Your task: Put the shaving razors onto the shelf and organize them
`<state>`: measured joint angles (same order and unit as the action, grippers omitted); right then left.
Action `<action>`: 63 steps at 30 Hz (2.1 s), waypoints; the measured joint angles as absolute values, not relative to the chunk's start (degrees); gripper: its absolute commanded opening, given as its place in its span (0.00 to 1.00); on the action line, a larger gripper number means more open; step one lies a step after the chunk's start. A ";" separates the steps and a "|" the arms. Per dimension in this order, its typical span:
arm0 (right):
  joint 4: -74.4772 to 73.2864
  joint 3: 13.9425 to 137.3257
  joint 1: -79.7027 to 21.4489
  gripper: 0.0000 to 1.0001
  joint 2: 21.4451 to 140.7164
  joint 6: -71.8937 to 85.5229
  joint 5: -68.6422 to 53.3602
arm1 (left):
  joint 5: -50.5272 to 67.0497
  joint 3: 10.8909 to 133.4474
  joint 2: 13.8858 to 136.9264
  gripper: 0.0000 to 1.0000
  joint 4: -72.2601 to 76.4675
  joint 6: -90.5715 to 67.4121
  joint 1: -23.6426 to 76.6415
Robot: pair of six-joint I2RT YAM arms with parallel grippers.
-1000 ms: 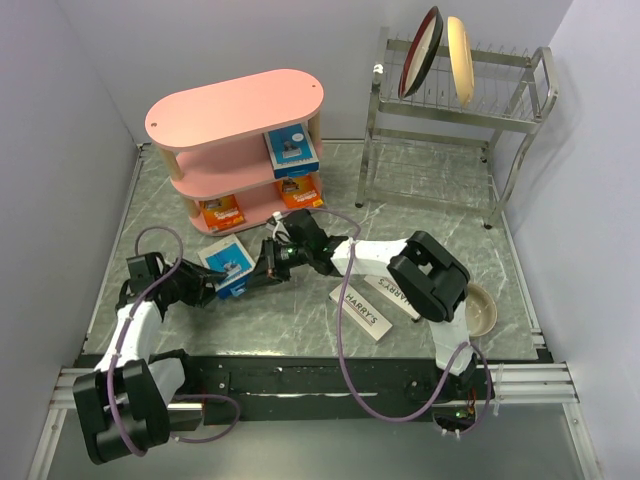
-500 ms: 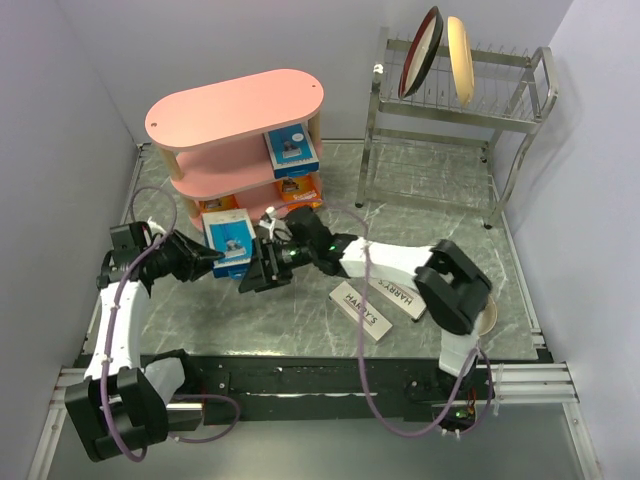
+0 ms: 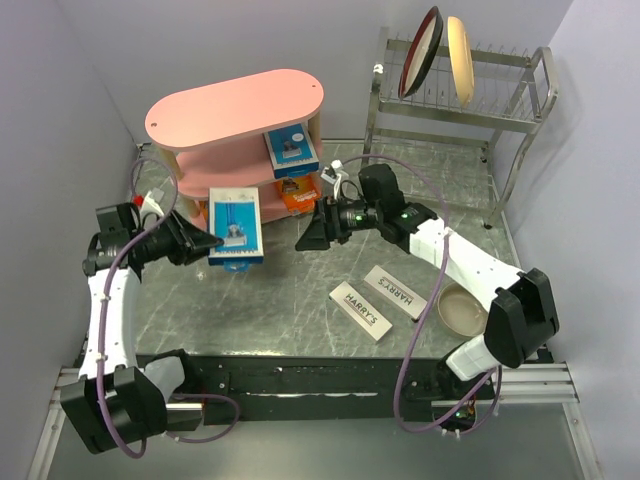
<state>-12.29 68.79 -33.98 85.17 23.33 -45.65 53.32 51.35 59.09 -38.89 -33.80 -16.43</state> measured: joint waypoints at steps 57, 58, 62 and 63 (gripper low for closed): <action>-11.14 61.58 -25.12 0.87 79.94 24.82 -44.23 | 49.67 65.52 83.68 0.99 -22.76 -51.53 -24.47; -11.11 61.54 -25.12 0.87 79.92 24.82 -44.21 | 49.65 64.99 82.50 0.99 -22.79 -51.20 -24.49; -10.92 61.04 -25.12 0.87 79.53 24.84 -44.21 | 49.78 63.11 79.22 0.94 -22.81 -50.46 -24.56; -10.79 60.88 -25.12 0.87 79.44 24.84 -44.23 | 49.89 62.63 78.83 0.93 -22.92 -50.37 -24.56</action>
